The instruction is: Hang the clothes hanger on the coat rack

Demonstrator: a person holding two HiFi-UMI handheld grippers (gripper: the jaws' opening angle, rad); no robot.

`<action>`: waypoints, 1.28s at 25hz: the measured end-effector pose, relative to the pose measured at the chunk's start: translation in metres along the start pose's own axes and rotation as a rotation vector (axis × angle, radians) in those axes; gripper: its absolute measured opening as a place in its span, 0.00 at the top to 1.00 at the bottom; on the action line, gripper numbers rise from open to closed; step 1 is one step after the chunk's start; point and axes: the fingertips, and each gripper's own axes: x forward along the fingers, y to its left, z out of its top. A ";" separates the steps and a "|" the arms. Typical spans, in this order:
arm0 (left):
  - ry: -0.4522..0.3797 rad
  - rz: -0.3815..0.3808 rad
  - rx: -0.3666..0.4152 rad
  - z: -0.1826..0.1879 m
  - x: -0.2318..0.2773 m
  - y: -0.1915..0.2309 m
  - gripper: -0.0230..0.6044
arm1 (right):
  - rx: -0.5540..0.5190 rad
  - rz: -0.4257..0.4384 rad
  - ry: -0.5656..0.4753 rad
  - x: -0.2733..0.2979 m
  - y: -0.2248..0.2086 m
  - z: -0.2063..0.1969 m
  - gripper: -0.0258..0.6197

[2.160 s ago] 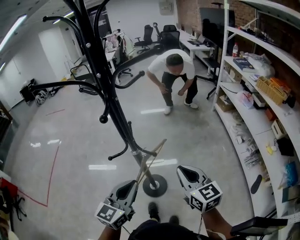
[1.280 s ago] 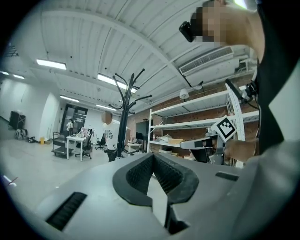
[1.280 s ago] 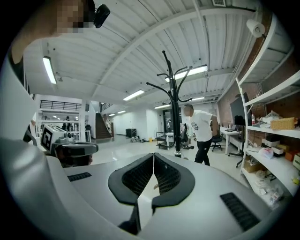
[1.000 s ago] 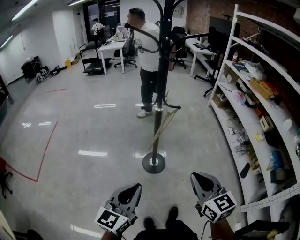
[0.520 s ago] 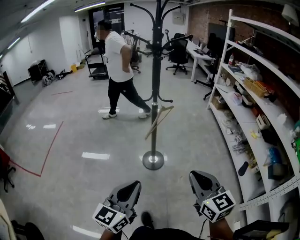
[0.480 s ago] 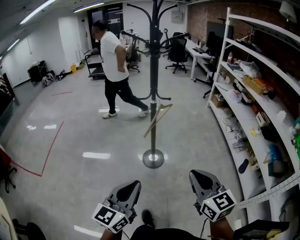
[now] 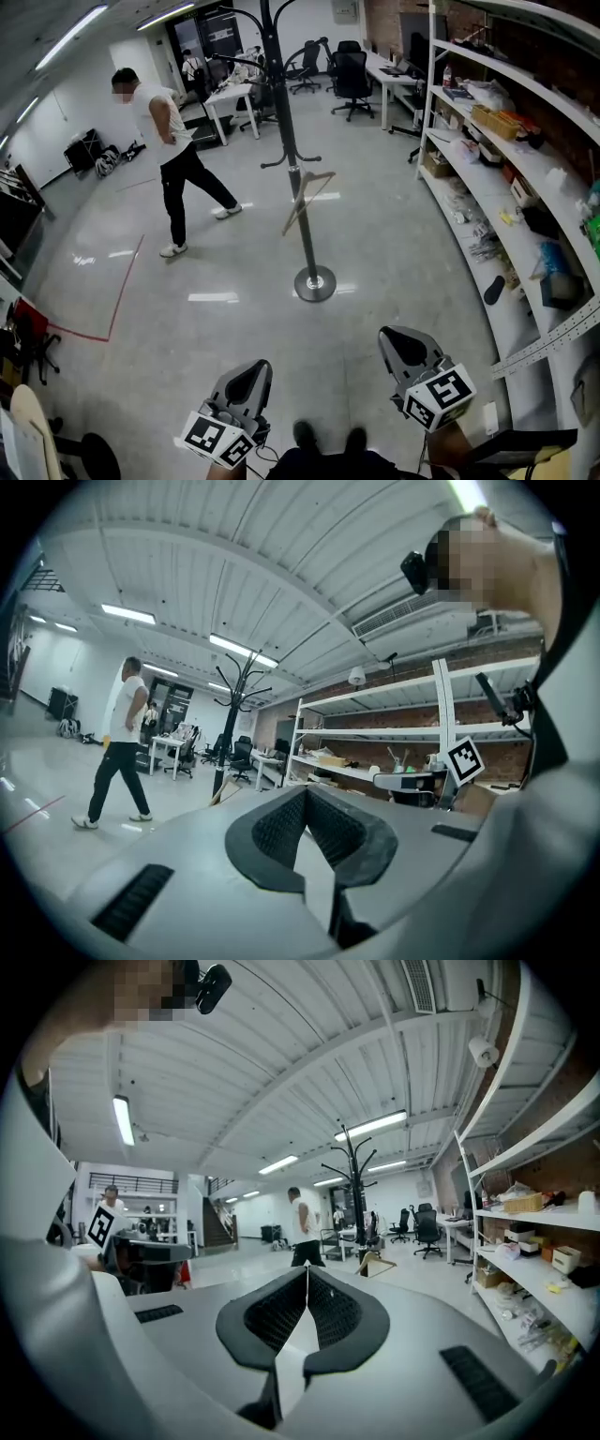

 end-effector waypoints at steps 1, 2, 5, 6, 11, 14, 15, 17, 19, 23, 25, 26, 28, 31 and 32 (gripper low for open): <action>-0.005 -0.006 0.013 0.003 -0.007 -0.004 0.96 | -0.002 -0.010 -0.007 -0.005 0.004 0.002 0.95; -0.009 -0.013 0.029 0.006 -0.014 -0.006 0.96 | -0.017 -0.024 -0.012 -0.009 0.010 0.005 0.95; -0.021 -0.042 0.052 0.011 -0.035 -0.011 0.96 | -0.103 -0.065 -0.024 -0.021 0.034 0.014 0.95; -0.026 -0.053 0.050 0.012 -0.043 -0.012 0.96 | -0.120 -0.071 -0.029 -0.024 0.044 0.017 0.95; -0.018 -0.107 0.048 -0.002 -0.095 -0.010 0.96 | -0.061 -0.098 -0.019 -0.042 0.095 0.002 0.95; -0.020 -0.131 0.021 -0.009 -0.126 0.002 0.96 | -0.039 -0.129 0.002 -0.054 0.127 -0.007 0.95; -0.021 -0.135 0.011 -0.009 -0.133 0.006 0.96 | -0.039 -0.143 0.009 -0.058 0.134 -0.007 0.95; -0.015 -0.144 -0.010 -0.009 -0.142 0.007 0.96 | -0.036 -0.175 0.033 -0.069 0.141 -0.009 0.95; -0.009 -0.156 -0.021 -0.011 -0.148 0.003 0.96 | -0.037 -0.204 0.046 -0.081 0.143 -0.008 0.95; -0.013 -0.158 -0.009 -0.013 -0.154 -0.022 0.96 | -0.049 -0.210 0.012 -0.110 0.135 -0.001 0.95; -0.017 -0.150 -0.002 -0.011 -0.155 -0.040 0.96 | -0.053 -0.194 -0.006 -0.126 0.131 0.003 0.95; -0.017 -0.143 -0.005 -0.010 -0.157 -0.050 0.96 | -0.052 -0.186 -0.010 -0.135 0.128 0.003 0.95; -0.018 -0.127 -0.019 -0.011 -0.158 -0.071 0.96 | -0.045 -0.170 -0.012 -0.154 0.121 0.002 0.95; 0.002 -0.105 -0.031 -0.019 -0.155 -0.112 0.96 | -0.030 -0.158 -0.012 -0.192 0.101 -0.008 0.95; 0.014 -0.102 -0.039 -0.024 -0.153 -0.128 0.96 | -0.019 -0.161 -0.005 -0.207 0.090 -0.015 0.95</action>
